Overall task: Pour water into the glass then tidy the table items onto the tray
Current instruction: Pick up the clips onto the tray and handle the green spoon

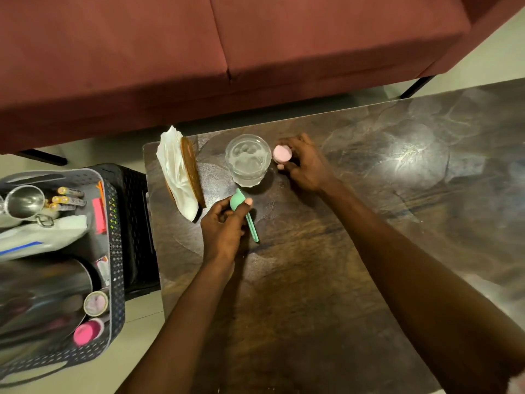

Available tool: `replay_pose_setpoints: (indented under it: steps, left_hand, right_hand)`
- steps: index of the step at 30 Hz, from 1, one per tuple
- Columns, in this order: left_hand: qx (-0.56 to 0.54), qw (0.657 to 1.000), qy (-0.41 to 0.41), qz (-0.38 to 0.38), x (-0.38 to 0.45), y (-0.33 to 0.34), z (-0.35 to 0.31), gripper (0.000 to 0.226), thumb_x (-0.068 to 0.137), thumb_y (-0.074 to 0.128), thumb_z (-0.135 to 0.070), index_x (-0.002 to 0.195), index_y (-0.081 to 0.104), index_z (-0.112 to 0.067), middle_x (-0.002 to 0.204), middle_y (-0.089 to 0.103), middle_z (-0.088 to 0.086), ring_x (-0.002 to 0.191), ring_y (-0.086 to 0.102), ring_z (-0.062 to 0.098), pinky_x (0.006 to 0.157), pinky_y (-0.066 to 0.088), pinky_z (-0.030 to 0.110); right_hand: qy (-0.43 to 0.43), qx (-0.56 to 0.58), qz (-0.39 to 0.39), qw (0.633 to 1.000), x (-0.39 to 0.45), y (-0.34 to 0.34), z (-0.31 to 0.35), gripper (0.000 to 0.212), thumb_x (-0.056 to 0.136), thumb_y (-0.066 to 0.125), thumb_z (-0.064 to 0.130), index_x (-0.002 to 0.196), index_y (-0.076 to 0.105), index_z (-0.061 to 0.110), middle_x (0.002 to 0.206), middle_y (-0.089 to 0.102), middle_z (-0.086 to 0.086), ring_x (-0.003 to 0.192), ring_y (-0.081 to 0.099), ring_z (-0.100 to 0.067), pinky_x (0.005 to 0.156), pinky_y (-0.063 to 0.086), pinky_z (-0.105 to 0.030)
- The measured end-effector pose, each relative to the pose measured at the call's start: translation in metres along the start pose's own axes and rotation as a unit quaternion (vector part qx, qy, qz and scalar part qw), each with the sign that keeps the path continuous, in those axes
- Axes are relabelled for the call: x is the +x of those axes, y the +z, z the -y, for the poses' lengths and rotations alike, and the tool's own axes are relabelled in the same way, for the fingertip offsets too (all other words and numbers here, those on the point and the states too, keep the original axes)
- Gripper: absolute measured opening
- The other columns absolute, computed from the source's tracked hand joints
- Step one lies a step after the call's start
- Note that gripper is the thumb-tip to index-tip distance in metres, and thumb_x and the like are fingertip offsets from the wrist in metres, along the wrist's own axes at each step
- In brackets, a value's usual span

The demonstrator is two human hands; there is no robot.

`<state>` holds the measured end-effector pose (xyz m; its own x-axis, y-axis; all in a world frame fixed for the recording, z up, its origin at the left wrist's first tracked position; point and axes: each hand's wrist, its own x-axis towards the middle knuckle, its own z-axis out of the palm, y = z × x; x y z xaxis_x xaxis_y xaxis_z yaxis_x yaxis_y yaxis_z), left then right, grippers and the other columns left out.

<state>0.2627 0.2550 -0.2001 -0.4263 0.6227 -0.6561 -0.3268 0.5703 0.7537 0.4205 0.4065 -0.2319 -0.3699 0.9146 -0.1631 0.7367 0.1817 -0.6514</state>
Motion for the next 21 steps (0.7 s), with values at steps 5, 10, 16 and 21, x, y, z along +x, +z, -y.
replay_pose_setpoints:
  steps: [5,10,16,21]
  left_hand:
    - [0.007,1.000,0.028,0.003,-0.027,-0.019,-0.019,0.038,0.080,0.079,-0.026,0.115,0.067,-0.016,0.095,0.074,0.010,0.082,0.072,0.022,0.075,0.059,0.038]
    - [0.016,0.996,0.078,0.028,-0.064,-0.052,-0.055,0.040,0.079,0.078,-0.029,0.115,0.066,-0.018,0.088,0.075,-0.002,0.071,0.072,0.013,0.059,0.059,0.023]
    - [0.087,0.977,0.184,0.072,-0.103,-0.121,-0.119,0.056,0.064,0.079,-0.040,0.111,0.067,-0.014,0.097,0.075,0.001,0.081,0.073,0.016,0.064,0.056,0.018]
    - [0.160,0.951,0.265,-0.011,-0.101,-0.195,-0.160,0.044,0.064,0.086,-0.030,0.100,0.064,-0.016,0.097,0.073,0.007,0.090,0.070,0.033,0.082,0.059,0.046]
  right_hand:
    - [0.043,0.062,-0.071,0.995,-0.047,-0.008,0.005,0.048,0.083,0.075,0.023,0.128,0.059,0.022,0.124,0.055,0.000,0.110,0.057,-0.018,0.096,0.049,-0.034]
    - [0.033,0.101,-0.107,0.989,-0.092,-0.018,0.040,0.051,0.081,0.078,0.030,0.128,0.060,0.023,0.122,0.054,0.006,0.104,0.057,-0.009,0.089,0.052,-0.028]
    - [-0.021,0.102,-0.084,0.991,-0.117,-0.019,0.109,0.049,0.079,0.075,0.039,0.124,0.059,0.031,0.120,0.055,0.013,0.098,0.057,-0.002,0.094,0.050,-0.049]
    - [-0.102,0.098,-0.032,0.989,-0.106,0.007,0.184,0.043,0.079,0.076,0.034,0.119,0.062,0.028,0.116,0.059,0.009,0.092,0.058,-0.002,0.086,0.052,-0.040]
